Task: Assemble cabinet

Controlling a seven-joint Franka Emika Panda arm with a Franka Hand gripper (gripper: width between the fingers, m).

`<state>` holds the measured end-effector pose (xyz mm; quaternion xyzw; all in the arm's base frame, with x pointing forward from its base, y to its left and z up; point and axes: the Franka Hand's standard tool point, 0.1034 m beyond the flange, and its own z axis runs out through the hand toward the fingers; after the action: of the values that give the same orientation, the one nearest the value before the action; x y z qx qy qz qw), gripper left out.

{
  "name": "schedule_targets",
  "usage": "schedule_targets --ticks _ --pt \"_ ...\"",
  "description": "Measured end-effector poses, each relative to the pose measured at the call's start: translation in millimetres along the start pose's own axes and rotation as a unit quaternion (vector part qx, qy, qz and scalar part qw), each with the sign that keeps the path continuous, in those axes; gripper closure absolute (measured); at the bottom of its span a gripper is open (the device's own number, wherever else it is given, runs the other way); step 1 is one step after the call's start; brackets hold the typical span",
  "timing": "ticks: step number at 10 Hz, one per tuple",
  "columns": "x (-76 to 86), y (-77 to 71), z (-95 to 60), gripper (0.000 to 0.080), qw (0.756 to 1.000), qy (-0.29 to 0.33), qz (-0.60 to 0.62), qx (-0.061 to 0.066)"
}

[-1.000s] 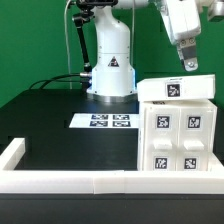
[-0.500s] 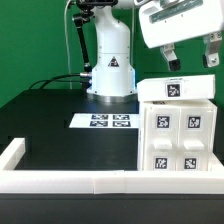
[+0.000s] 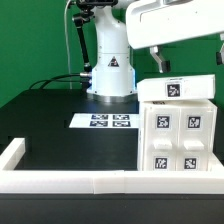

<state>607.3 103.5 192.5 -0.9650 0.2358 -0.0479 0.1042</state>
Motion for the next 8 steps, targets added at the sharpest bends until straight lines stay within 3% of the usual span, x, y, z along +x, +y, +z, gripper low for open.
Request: schedule_targets --ticks 2,6,7,8 --pt "4.3 6.7 0.2 0.0002 0.987 -0.007 -0.158 -0.002" --pt "4.4 8.6 0.1 0.0002 0.962 -0.016 -0.273 -0.003" --pt "4.8 9.2 0.2 0.0002 0.951 -0.016 -0.31 -0.005" --pt "6.0 10.6 0.9 0.0002 0.916 -0.015 -0.4 -0.009"
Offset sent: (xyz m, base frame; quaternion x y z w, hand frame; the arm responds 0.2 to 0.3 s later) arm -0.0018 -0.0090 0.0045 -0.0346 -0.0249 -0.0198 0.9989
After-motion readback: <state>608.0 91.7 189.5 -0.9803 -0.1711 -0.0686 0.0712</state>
